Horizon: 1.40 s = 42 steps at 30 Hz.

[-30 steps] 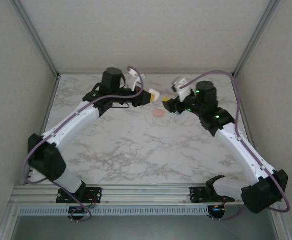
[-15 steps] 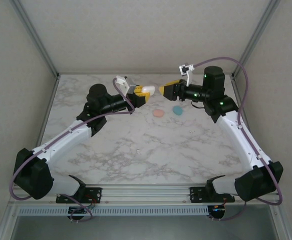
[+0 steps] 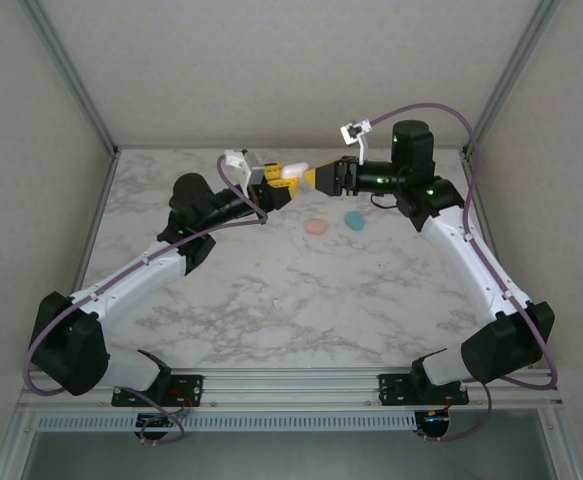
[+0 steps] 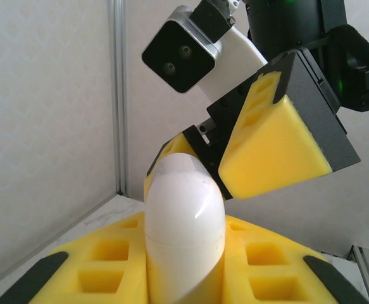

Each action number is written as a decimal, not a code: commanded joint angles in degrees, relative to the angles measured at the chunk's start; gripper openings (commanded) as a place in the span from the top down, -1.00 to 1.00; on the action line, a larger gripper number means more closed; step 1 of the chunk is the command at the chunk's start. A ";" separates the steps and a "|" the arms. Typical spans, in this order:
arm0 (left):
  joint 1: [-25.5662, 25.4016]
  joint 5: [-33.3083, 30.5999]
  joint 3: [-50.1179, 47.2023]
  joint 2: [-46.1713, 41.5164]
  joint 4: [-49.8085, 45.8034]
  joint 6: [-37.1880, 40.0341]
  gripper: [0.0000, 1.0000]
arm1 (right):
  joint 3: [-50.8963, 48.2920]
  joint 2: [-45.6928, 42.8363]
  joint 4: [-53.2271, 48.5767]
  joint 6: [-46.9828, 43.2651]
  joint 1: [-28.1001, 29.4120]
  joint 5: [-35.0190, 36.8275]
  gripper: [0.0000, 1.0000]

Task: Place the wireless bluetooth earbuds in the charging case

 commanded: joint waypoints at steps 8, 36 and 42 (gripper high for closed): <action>-0.47 2.93 -0.21 0.76 4.14 -2.38 0.96 | 3.67 1.80 0.48 1.21 0.40 3.43 -0.27; -0.30 -7.96 -6.54 -4.31 0.20 4.38 0.99 | -1.53 -1.89 -28.68 -4.25 -15.84 40.65 -0.13; -0.30 -7.50 -5.99 -4.60 -0.74 4.32 0.98 | -3.53 13.51 -38.91 -10.50 -18.13 40.17 -0.06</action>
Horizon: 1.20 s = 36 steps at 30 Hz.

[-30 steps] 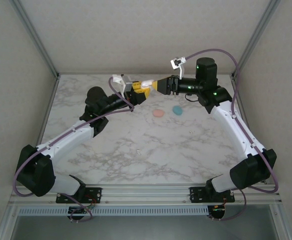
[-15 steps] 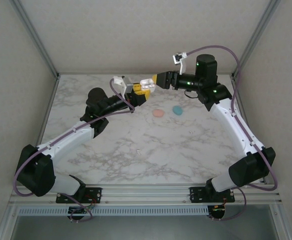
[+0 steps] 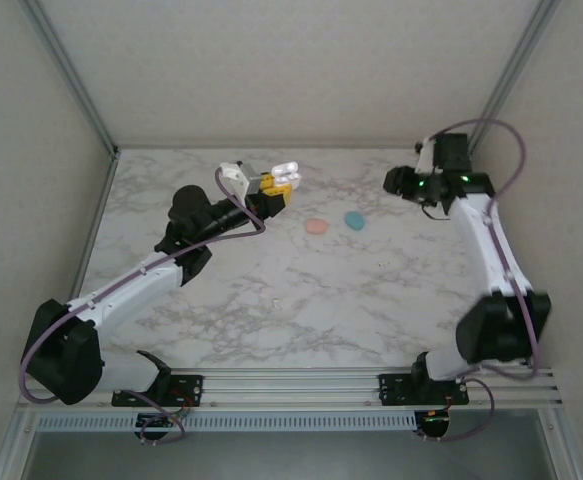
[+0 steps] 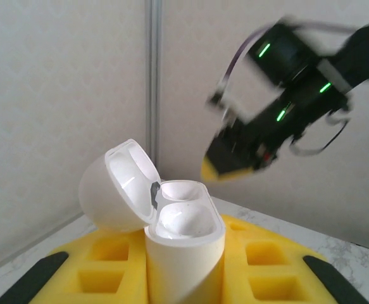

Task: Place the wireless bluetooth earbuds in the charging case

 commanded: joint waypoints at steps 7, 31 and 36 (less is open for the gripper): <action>-0.40 0.75 1.48 -1.12 -1.47 0.56 0.99 | -3.38 17.71 -7.31 -4.96 0.16 -2.95 -0.08; -0.40 0.52 3.14 -0.24 -4.12 1.73 0.98 | -10.77 19.72 -8.52 -5.72 0.81 -3.21 0.01; -0.40 0.15 2.79 -0.51 -4.32 2.10 0.98 | -11.89 18.28 -9.61 -5.51 1.93 -3.75 0.01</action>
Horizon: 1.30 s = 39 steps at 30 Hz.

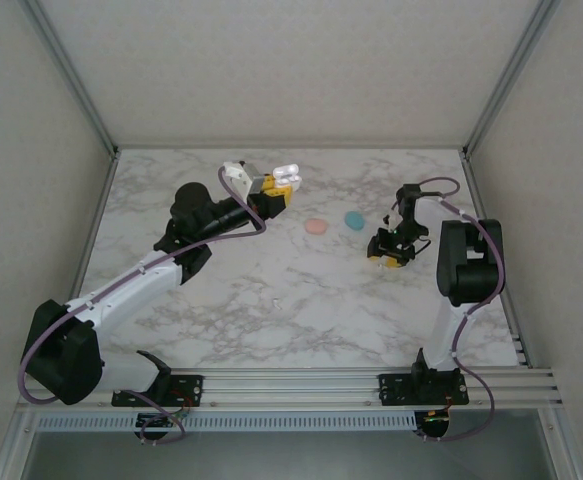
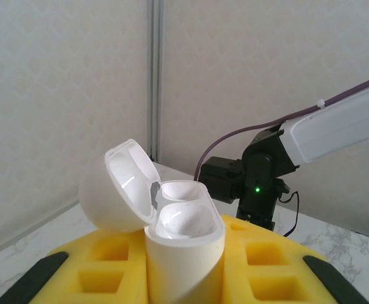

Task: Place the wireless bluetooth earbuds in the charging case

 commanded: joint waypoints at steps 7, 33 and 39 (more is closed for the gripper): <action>-0.40 0.24 2.14 -0.23 0.12 1.25 0.98 | -2.64 -3.73 -4.79 1.86 3.35 -0.65 0.00; -0.40 -1.70 1.44 -2.05 -1.87 1.94 0.98 | 3.67 -1.80 -7.86 9.00 8.28 13.78 0.07; -0.41 -1.80 1.39 -1.92 -1.99 2.21 0.98 | 3.14 -0.78 -6.26 17.38 8.40 12.86 0.06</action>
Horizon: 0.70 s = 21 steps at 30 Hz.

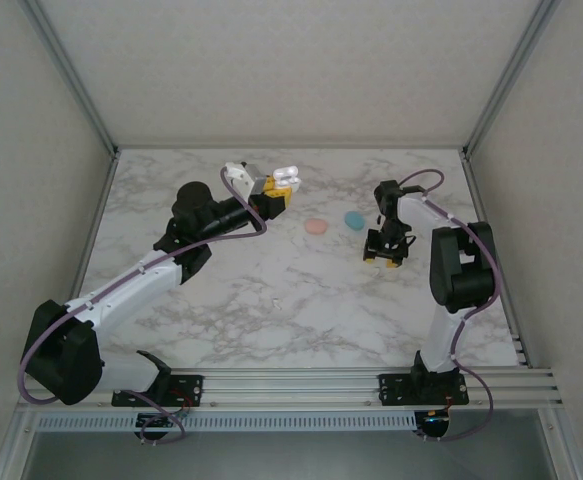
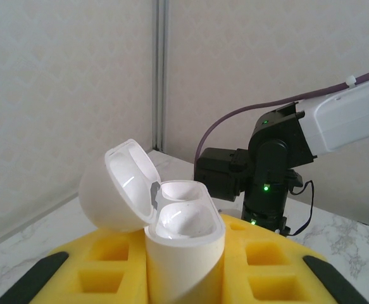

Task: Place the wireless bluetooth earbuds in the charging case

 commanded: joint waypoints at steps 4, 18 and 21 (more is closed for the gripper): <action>-0.40 -0.79 1.03 -1.92 0.57 1.09 0.98 | -0.11 2.16 -0.11 7.58 0.37 -0.22 0.08; -0.40 -1.06 0.79 -2.13 0.21 1.27 0.99 | 1.05 5.28 -1.46 6.89 1.30 -0.03 0.25; -0.40 -1.07 0.80 -2.14 0.04 1.28 0.99 | 0.90 5.57 -1.63 6.93 1.42 0.50 0.32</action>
